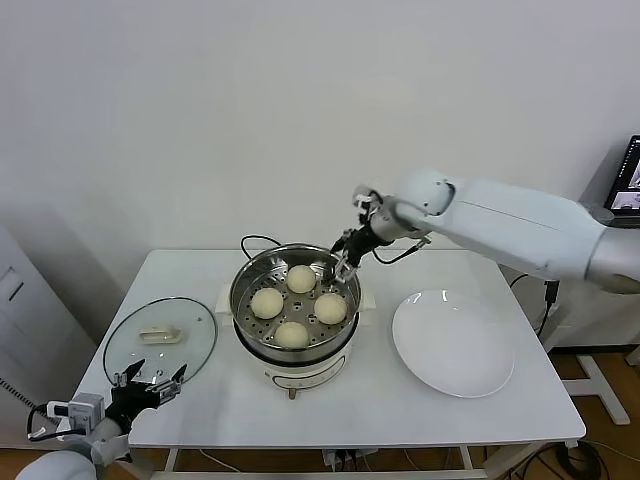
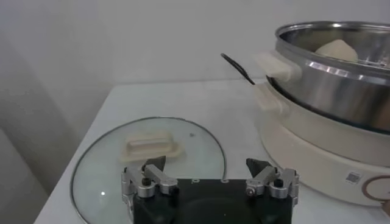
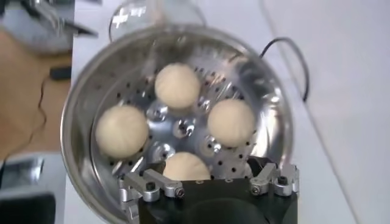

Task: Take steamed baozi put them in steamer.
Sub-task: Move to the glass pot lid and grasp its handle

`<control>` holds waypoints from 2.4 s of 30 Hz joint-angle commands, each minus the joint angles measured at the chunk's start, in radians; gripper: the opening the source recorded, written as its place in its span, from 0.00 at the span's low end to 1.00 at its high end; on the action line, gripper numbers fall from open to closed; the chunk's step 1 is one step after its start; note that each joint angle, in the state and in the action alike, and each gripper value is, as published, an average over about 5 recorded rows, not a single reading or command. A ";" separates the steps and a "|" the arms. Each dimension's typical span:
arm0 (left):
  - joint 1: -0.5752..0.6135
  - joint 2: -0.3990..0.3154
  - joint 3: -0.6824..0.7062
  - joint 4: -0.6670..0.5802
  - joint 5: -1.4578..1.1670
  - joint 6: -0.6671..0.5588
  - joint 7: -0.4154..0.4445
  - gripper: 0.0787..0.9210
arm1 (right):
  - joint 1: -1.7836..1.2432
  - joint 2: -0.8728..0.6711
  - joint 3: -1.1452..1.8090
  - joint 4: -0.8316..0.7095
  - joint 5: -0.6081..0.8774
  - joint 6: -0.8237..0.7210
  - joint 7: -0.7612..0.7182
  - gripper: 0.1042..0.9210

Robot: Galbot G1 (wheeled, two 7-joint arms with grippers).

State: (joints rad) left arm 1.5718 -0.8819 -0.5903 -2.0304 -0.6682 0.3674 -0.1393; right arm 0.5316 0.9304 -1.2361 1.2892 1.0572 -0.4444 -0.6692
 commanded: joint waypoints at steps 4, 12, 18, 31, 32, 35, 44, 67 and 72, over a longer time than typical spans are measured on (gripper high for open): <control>-0.016 -0.005 -0.006 -0.006 -0.003 0.005 -0.005 0.88 | -0.490 -0.242 0.603 0.066 0.048 0.280 0.285 0.88; -0.035 -0.008 -0.012 -0.007 -0.015 0.003 -0.008 0.88 | -0.874 -0.269 0.991 0.145 -0.032 0.416 0.462 0.88; -0.044 -0.015 -0.018 -0.009 -0.008 -0.004 -0.009 0.88 | -1.136 -0.226 1.246 0.193 -0.139 0.450 0.551 0.88; -0.057 -0.010 -0.041 0.022 0.212 -0.042 0.011 0.88 | -1.561 0.058 1.631 0.289 -0.473 0.487 0.683 0.88; -0.059 -0.007 -0.041 0.031 0.243 -0.047 0.015 0.88 | -1.582 0.083 1.659 0.286 -0.490 0.494 0.675 0.88; -0.075 -0.001 -0.037 0.071 0.356 -0.076 0.030 0.88 | -1.639 0.152 1.741 0.276 -0.529 0.508 0.646 0.88; -0.118 0.019 -0.014 0.239 0.790 -0.232 0.080 0.88 | -1.713 0.252 1.861 0.265 -0.604 0.523 0.580 0.88; -0.290 -0.119 -0.013 0.645 1.769 -0.694 -0.057 0.88 | -1.741 0.336 1.920 0.224 -0.654 0.534 0.529 0.88; -0.315 -0.135 -0.014 0.678 1.822 -0.688 -0.073 0.88 | -1.737 0.343 1.917 0.214 -0.660 0.537 0.527 0.88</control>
State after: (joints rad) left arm 1.3200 -0.9774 -0.6023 -1.4836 0.8437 -0.2208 -0.1535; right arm -1.1877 1.2520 0.6582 1.5101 0.4139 0.0891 -0.1369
